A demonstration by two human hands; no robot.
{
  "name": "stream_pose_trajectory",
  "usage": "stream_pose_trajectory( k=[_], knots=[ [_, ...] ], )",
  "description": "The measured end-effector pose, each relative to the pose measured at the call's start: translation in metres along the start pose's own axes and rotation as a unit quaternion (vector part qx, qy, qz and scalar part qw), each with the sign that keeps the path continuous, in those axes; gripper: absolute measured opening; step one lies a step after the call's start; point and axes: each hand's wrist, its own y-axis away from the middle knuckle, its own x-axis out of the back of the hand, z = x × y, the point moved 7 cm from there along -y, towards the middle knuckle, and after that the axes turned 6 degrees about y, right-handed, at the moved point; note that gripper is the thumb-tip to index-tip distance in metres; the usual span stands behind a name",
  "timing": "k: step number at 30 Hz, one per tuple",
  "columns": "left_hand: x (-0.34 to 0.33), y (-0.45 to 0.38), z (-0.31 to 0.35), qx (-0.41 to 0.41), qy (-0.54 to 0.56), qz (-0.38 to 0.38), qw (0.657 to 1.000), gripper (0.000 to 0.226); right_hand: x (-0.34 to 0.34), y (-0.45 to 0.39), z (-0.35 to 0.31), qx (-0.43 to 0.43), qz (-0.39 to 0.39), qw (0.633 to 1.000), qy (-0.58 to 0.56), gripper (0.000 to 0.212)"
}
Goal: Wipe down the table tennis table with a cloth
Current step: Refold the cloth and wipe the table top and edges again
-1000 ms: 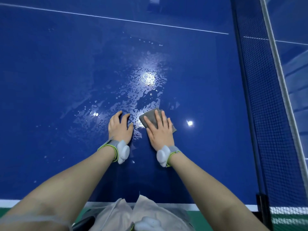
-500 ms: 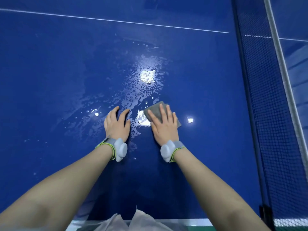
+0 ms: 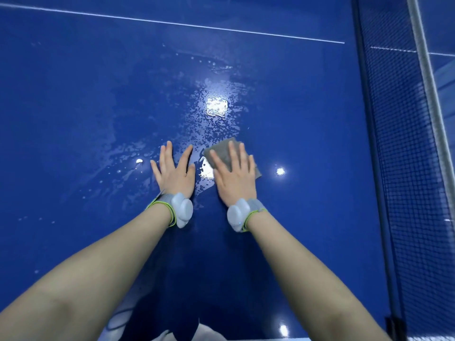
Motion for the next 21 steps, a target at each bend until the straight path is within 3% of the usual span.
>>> stream_pose_trajectory(
  k=[3, 5, 9, 11, 13, 16, 19, 21],
  knots=[
    [0.002, -0.005, 0.004, 0.002, 0.009, 0.001, 1.0, 0.044, -0.001, 0.006, -0.005, 0.132, 0.015, 0.991, 0.016, 0.046],
    [0.004, -0.009, 0.005, 0.001, 0.012, 0.004, 1.0, 0.043, 0.001, -0.008, 0.01, 0.156, 0.029, 0.987, 0.017, 0.046],
    [0.005, -0.016, 0.007, -0.004, 0.004, 0.028, 1.0, 0.043, 0.005, -0.05, 0.06, -0.019, -0.03, 0.999, -0.011, 0.057],
    [0.004, -0.017, 0.008, 0.0, -0.02, 0.042, 0.999, 0.044, 0.004, -0.064, 0.072, -0.118, -0.04, 0.992, -0.018, 0.049],
    [0.002, -0.02, 0.01, 0.004, -0.053, 0.064, 0.997, 0.045, 0.005, -0.072, 0.064, -0.164, -0.045, 0.985, -0.021, 0.048],
    [0.003, -0.025, 0.014, 0.002, -0.085, 0.083, 0.993, 0.046, 0.003, -0.072, 0.026, -0.041, -0.044, 0.998, -0.018, 0.048],
    [0.004, -0.034, 0.017, -0.007, -0.095, 0.086, 0.992, 0.045, 0.006, -0.066, 0.016, 0.111, 0.015, 0.994, 0.0, 0.047],
    [0.005, -0.038, 0.019, -0.016, -0.104, 0.089, 0.99, 0.045, 0.008, -0.074, 0.035, 0.14, 0.043, 0.989, 0.016, 0.047]
  ],
)
